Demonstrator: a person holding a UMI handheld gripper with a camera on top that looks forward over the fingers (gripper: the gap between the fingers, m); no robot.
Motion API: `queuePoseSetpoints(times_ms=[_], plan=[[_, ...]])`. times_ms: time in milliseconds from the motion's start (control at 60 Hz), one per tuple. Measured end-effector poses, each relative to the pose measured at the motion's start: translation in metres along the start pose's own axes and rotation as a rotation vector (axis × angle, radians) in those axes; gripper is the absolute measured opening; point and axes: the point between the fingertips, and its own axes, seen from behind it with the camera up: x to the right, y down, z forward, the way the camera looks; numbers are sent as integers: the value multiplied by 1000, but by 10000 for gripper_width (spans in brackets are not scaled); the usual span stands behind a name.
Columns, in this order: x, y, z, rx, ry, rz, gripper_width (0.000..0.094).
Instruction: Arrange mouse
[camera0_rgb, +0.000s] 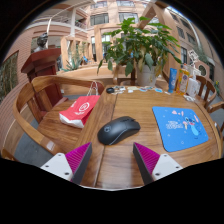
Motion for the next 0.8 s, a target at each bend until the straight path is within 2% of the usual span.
queuePoseSetpoints(times_ms=[167,200,283,417,450,517,567,650,750,800], plan=[[15,-26,31,-18,6,55,854],[-6,-18,45,0,59,64,853],[13,-41,51,-23,26,93,852],[-7,-49,73,2,68,118,854],[1,-56,79,-12,39,121,852],[1,-61,87,-12,44,119,832],[4,-62,90,-10,67,109,770],[9,-61,96,1,142,70,579],[3,-61,96,25,164,46,492],[15,-66,97,9,126,46,458]])
